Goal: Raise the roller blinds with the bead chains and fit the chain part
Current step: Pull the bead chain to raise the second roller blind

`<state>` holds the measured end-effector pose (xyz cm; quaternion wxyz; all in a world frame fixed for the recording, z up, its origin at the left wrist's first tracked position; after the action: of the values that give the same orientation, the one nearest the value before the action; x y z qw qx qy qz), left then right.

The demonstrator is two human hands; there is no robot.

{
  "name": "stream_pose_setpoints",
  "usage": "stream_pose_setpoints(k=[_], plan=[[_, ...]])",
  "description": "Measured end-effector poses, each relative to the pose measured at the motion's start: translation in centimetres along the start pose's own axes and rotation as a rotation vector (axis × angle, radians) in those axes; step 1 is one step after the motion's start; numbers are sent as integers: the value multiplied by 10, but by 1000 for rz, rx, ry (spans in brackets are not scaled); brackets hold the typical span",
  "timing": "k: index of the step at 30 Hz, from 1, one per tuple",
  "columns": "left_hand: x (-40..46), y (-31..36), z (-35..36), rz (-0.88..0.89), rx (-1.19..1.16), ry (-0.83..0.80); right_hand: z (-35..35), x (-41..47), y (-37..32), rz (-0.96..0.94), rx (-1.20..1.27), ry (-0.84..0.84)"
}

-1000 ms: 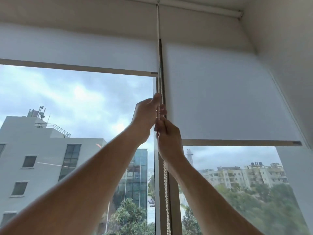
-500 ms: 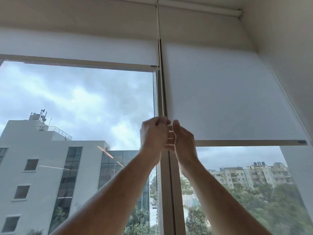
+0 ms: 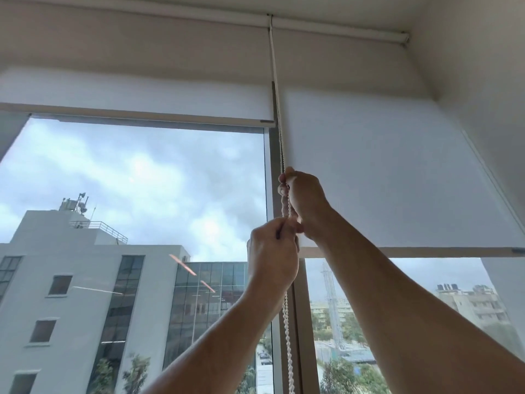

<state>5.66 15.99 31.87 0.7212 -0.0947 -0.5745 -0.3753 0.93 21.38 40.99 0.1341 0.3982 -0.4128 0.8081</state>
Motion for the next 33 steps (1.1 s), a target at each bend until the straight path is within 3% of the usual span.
stream_pose_setpoints(k=[5,10,14,22,29,33], plan=[[-16,-12,-11,-21,-33,-53,-4,-13,19,-107,-34,-52],[-6,-20,-26,-95,-56,-179,-15,-13,41,-297,-179,57],[27,-17,-28,-342,-131,-115,-20,-23,54,-434,-292,120],[56,12,5,-401,-169,-132,-28,-67,103,-505,-350,83],[43,-4,5,-271,-37,5,-41,-67,96,-310,-373,-129],[32,-13,1,-177,20,25,-40,-54,87,-150,-189,-50]])
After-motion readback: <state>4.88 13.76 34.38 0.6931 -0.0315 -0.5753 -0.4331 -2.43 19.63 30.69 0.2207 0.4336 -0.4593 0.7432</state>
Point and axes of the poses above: each hand's wrist, its own x-axis towards the middle knuckle, its own z-axis out of the palm, y = z × x, the point moved 2 cm from there along x, towards the middle knuckle, and after that the axes turned 12 degrees about y, right-handed, at the moved point
